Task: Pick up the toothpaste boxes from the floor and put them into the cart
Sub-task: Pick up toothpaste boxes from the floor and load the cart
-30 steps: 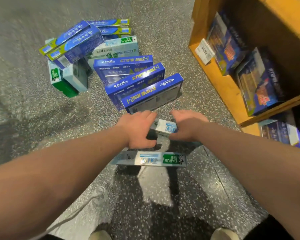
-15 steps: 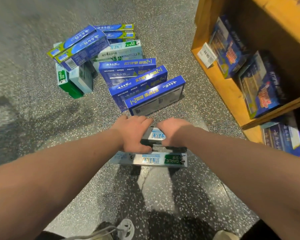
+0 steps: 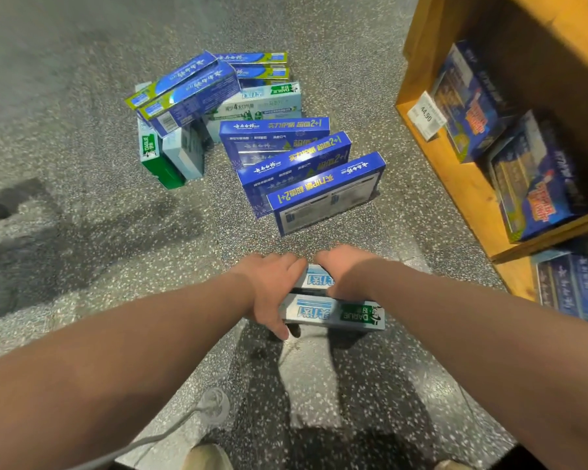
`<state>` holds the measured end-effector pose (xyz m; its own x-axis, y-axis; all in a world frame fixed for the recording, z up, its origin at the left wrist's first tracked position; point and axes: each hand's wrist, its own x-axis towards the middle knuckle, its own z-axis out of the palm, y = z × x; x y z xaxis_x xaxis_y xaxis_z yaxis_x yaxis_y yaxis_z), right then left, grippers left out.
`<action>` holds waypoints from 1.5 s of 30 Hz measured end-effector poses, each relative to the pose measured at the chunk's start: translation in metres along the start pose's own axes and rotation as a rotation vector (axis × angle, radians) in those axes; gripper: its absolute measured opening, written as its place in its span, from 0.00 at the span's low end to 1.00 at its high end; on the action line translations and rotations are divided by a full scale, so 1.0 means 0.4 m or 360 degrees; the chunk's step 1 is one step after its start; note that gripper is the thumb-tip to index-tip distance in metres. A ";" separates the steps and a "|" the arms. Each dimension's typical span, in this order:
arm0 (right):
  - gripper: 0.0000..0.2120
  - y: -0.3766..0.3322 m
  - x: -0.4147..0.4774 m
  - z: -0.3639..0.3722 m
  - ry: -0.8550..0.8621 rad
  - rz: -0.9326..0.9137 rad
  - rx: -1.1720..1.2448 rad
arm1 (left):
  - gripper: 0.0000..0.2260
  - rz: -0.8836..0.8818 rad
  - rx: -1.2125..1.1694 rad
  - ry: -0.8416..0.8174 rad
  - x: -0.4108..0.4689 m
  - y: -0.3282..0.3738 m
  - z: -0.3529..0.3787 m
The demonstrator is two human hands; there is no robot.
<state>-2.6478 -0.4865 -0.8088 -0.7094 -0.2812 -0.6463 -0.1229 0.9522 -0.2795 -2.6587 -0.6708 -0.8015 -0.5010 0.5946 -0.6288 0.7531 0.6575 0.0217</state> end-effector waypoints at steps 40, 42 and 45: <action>0.34 -0.015 -0.114 -0.037 0.0115 -0.0043 -0.0508 | 0.31 -0.0164 -0.0091 0.0077 -0.023 0.019 -0.071; 0.38 -0.043 -0.175 -0.114 0.0124 -0.0043 -0.0530 | 0.31 -0.0165 -0.0093 0.0093 -0.089 0.016 -0.146; 0.42 -0.121 -0.296 -0.265 0.0166 -0.0078 -0.0625 | 0.32 -0.0182 -0.0084 0.0101 -0.235 0.005 -0.308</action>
<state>-2.6316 -0.4869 -0.6435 -0.7602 -0.3333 -0.5577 -0.3999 0.9165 -0.0026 -2.6626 -0.6686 -0.6466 -0.6095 0.5416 -0.5790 0.6669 0.7451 -0.0050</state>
